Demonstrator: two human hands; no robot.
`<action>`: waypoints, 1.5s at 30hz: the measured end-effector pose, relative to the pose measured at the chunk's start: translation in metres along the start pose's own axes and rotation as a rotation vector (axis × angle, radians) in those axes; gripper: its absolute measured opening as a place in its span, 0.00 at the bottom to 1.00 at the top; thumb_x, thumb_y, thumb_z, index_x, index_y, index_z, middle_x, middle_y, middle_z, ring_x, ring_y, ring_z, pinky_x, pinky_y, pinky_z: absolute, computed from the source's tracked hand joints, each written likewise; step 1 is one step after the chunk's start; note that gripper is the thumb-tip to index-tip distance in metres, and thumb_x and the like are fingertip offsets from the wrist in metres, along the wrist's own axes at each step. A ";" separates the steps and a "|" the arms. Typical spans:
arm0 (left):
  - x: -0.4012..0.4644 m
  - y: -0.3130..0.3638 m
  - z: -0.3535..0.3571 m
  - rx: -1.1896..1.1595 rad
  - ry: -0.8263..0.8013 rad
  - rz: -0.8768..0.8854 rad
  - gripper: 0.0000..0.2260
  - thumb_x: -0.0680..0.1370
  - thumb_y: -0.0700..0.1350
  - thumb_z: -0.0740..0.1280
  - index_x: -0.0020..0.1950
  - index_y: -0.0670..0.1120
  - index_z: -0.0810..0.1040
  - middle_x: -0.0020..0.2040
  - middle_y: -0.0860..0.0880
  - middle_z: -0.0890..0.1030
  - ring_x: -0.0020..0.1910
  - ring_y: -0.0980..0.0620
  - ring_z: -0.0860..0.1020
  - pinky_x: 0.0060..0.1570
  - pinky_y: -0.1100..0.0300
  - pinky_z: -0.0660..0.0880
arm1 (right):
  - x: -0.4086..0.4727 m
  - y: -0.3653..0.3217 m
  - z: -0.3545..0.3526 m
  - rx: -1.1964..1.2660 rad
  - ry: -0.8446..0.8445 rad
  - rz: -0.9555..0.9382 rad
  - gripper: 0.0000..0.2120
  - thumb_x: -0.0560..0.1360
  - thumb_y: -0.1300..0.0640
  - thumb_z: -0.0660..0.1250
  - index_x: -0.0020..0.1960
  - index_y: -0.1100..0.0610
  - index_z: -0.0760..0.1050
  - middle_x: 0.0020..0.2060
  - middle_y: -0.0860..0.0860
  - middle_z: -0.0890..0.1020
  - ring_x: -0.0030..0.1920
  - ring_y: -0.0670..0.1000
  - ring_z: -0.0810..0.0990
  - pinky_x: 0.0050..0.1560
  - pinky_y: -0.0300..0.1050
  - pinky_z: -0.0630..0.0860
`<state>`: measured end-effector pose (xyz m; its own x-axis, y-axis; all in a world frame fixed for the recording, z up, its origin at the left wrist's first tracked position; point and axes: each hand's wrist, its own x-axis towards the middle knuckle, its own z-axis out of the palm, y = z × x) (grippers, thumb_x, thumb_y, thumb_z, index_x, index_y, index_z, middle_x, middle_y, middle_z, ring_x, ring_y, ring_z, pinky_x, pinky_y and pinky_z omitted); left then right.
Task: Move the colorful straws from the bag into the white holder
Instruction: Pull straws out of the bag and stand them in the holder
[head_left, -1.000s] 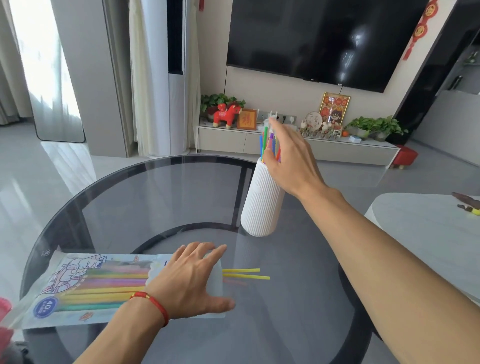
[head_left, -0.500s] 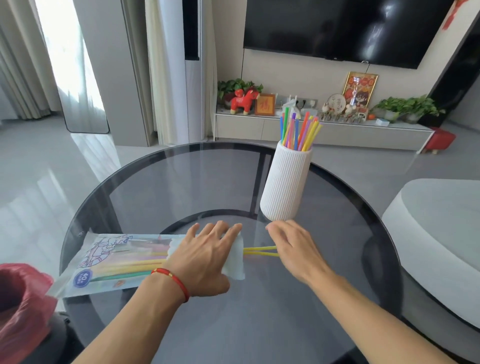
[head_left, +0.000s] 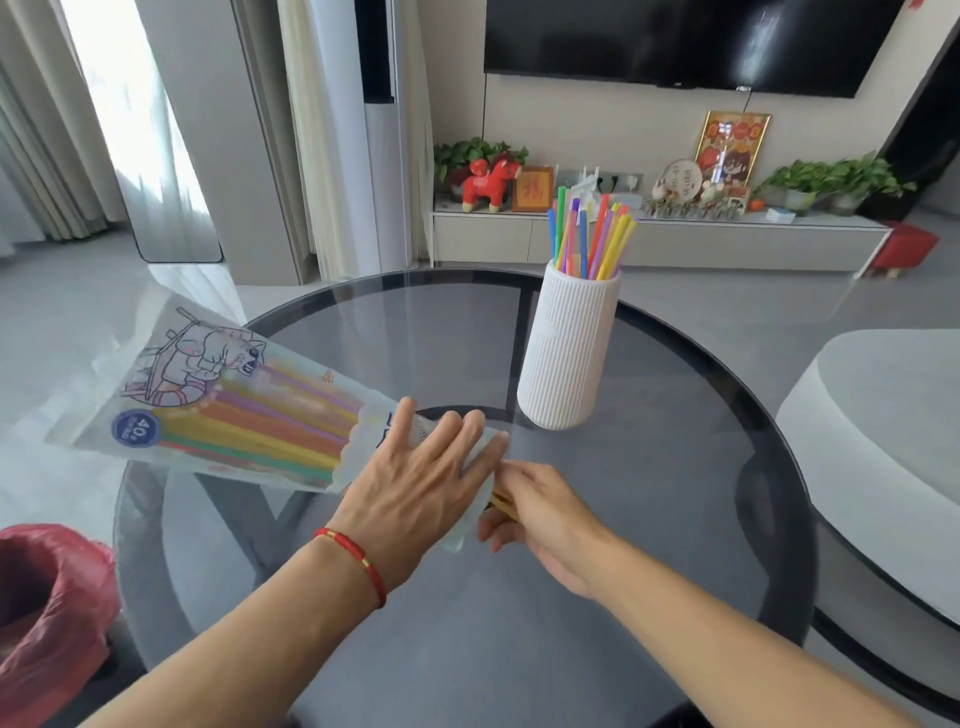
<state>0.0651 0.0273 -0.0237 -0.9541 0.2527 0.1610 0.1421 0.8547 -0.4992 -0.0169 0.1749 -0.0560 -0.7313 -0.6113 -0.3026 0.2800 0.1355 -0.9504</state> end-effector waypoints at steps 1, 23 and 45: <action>-0.001 0.000 0.002 -0.001 -0.009 -0.004 0.44 0.62 0.37 0.62 0.78 0.42 0.52 0.69 0.36 0.63 0.64 0.36 0.69 0.64 0.30 0.64 | 0.001 0.000 -0.003 0.027 -0.025 0.012 0.16 0.88 0.59 0.57 0.52 0.66 0.80 0.31 0.50 0.82 0.33 0.53 0.81 0.32 0.43 0.78; -0.016 -0.011 0.020 -0.495 -0.193 -0.223 0.53 0.64 0.52 0.70 0.78 0.61 0.37 0.74 0.47 0.54 0.74 0.45 0.56 0.71 0.25 0.49 | 0.013 -0.010 -0.051 -0.438 0.274 -0.428 0.04 0.77 0.57 0.78 0.47 0.48 0.89 0.42 0.41 0.90 0.38 0.44 0.87 0.40 0.35 0.82; 0.007 0.018 0.033 -0.637 -0.094 -0.459 0.15 0.81 0.60 0.47 0.54 0.52 0.67 0.59 0.50 0.70 0.55 0.45 0.71 0.66 0.28 0.58 | -0.014 -0.028 -0.065 0.228 -0.099 -0.280 0.41 0.61 0.40 0.85 0.65 0.62 0.79 0.44 0.54 0.84 0.38 0.50 0.82 0.31 0.39 0.76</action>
<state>0.0525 0.0297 -0.0592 -0.9682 -0.2029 0.1462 -0.1742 0.9666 0.1880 -0.0545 0.2305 -0.0298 -0.7384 -0.6742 -0.0141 0.2171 -0.2179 -0.9515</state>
